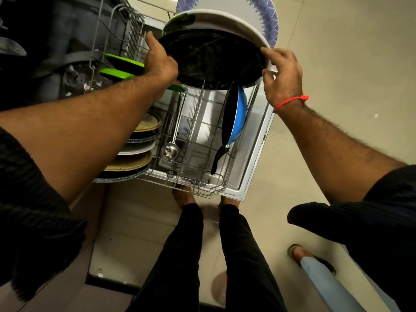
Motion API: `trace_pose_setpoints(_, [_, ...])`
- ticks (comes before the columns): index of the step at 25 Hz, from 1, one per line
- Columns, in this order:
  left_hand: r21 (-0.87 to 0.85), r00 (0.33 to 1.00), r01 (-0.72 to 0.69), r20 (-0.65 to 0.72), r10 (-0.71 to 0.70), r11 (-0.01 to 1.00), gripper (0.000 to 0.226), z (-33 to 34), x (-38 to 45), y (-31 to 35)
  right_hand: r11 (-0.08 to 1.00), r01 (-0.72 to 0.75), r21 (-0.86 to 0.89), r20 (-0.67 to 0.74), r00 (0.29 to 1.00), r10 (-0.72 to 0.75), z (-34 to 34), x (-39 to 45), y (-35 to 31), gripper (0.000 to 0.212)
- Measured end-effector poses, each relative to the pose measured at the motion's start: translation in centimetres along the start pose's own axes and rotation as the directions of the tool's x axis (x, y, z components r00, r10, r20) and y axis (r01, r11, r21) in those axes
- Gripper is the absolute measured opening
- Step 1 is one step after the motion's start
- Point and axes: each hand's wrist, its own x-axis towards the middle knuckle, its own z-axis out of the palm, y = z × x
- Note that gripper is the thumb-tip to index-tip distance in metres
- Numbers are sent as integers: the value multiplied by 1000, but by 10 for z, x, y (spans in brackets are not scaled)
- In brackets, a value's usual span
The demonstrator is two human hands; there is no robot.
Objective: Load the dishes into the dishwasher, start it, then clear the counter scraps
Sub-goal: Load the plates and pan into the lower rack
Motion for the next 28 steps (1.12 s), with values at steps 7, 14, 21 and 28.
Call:
trace_pose_setpoints(7, [-135,989,-52,-143,33,989,85,4,-43,-31,993,-65,98,-81,994,73,-5,-30,6,52])
trace_pose_setpoints(14, [2,965,-172,-201,169,985,62,6,-69,-74,996,-13,91,-13,1000,14,-6,-52,4,51])
trace_pose_setpoints(21, [202,971,-183,-118,209,962,60,-20,-12,-10,985,96,-141,114,990,-80,-14,0,-23,65])
trace_pose_setpoints(28, [250,973,-196,-72,220,948,76,-9,-13,-9,970,113,-214,141,986,-84,-12,13,-22,68])
